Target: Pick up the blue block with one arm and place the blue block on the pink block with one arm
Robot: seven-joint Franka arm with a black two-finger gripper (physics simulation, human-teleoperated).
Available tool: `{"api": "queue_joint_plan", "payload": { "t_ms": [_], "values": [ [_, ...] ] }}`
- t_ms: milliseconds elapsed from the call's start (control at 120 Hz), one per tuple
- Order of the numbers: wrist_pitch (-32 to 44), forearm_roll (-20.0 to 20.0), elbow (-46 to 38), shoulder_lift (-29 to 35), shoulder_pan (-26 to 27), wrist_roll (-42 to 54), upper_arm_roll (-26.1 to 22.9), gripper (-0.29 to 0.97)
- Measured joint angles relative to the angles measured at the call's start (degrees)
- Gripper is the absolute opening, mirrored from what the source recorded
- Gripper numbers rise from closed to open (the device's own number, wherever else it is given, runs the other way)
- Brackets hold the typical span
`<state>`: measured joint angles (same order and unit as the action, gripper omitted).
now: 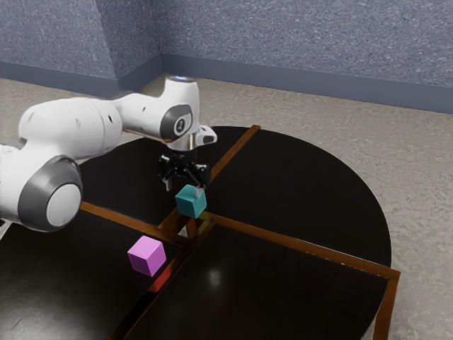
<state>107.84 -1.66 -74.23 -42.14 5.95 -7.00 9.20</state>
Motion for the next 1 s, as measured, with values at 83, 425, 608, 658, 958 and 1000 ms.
{"api": "queue_joint_plan", "payload": {
  "t_ms": [83, 425, 608, 658, 958, 1000],
  "values": [
    [0.18, -0.12, 0.93, -1.20, -0.54, -0.58, -0.12, 0.68],
    [1.37, -1.58, 1.26, -3.85, -0.99, -2.25, -0.15, 0.68],
    [1.59, -1.99, 1.23, -4.28, -1.11, -2.88, -0.15, 0.59],
    [1.61, -2.01, 1.15, -4.03, -1.12, -3.02, -0.15, 0.54],
    [-0.47, -1.28, 4.04, -3.66, -0.83, -2.90, 0.14, 0.37],
    [-1.25, -1.18, 4.87, -3.60, -0.58, -2.59, 0.17, 0.36]
  ]
}}
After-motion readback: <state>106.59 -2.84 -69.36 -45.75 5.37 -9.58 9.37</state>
